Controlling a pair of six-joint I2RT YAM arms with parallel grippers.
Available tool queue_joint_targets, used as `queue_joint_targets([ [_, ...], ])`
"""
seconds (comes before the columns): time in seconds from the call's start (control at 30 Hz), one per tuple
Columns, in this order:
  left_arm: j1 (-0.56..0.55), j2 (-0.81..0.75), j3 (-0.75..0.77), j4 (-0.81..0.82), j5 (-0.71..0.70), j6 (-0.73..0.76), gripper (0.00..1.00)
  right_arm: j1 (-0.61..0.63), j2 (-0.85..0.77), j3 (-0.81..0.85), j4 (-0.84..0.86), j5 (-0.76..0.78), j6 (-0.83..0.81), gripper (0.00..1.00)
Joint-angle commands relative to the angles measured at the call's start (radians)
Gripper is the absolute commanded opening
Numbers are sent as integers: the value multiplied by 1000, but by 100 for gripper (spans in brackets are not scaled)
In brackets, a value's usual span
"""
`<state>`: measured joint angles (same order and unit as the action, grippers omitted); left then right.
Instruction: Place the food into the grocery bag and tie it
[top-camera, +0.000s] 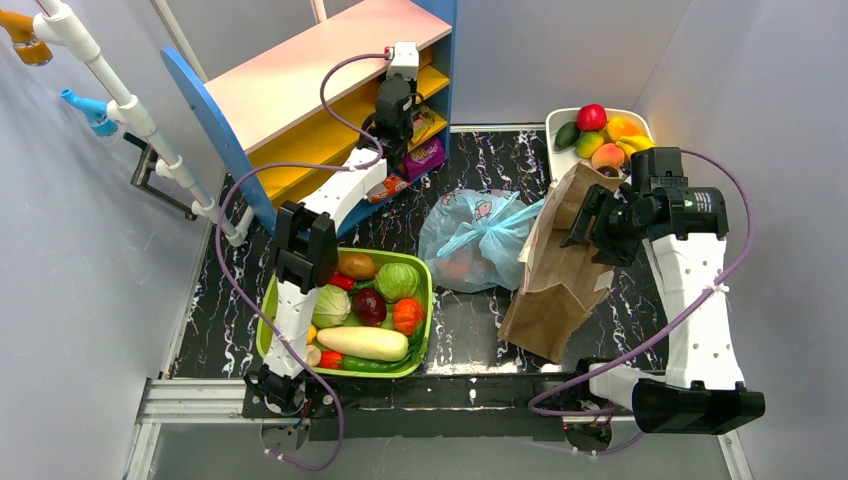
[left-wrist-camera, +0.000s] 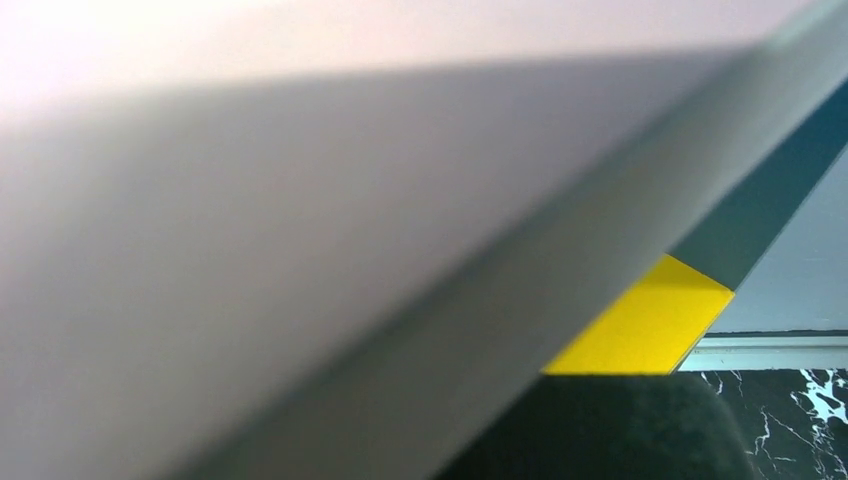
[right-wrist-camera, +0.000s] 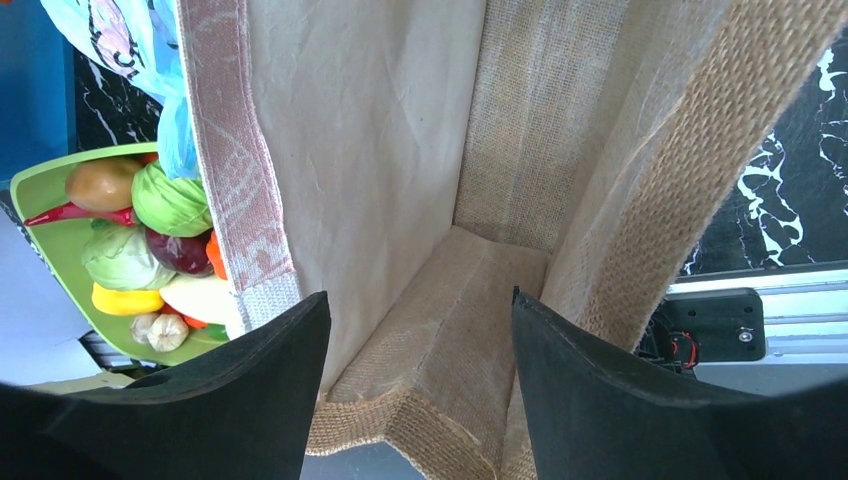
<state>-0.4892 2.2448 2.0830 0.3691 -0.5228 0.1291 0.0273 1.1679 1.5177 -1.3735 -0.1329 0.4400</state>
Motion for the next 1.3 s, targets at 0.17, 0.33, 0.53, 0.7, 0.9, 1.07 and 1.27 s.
queue_joint_targets([
  [0.17, -23, -240, -291, 58, 78, -9, 0, -2, 23, 132, -30, 28, -16, 73],
  [0.33, -30, -334, -392, 72, 92, -11, 0, -3, 28, 195, -40, 27, -15, 73],
  [0.53, -46, -430, -479, 81, 89, -18, 0, -2, 18, 218, -37, 12, -8, 72],
  [0.7, -63, -541, -565, 73, 102, -25, 0, -3, -8, 210, -43, 32, -7, 72],
  [0.9, -95, -651, -631, 39, 149, 55, 0, -1, -80, 168, -52, 92, -3, 73],
  [1.07, -123, -743, -647, 10, 177, 93, 0, -2, -122, 199, -77, 179, 10, 73],
  [1.27, -194, -820, -621, -19, 307, 162, 0, -1, -203, 152, -55, 283, 4, 73],
])
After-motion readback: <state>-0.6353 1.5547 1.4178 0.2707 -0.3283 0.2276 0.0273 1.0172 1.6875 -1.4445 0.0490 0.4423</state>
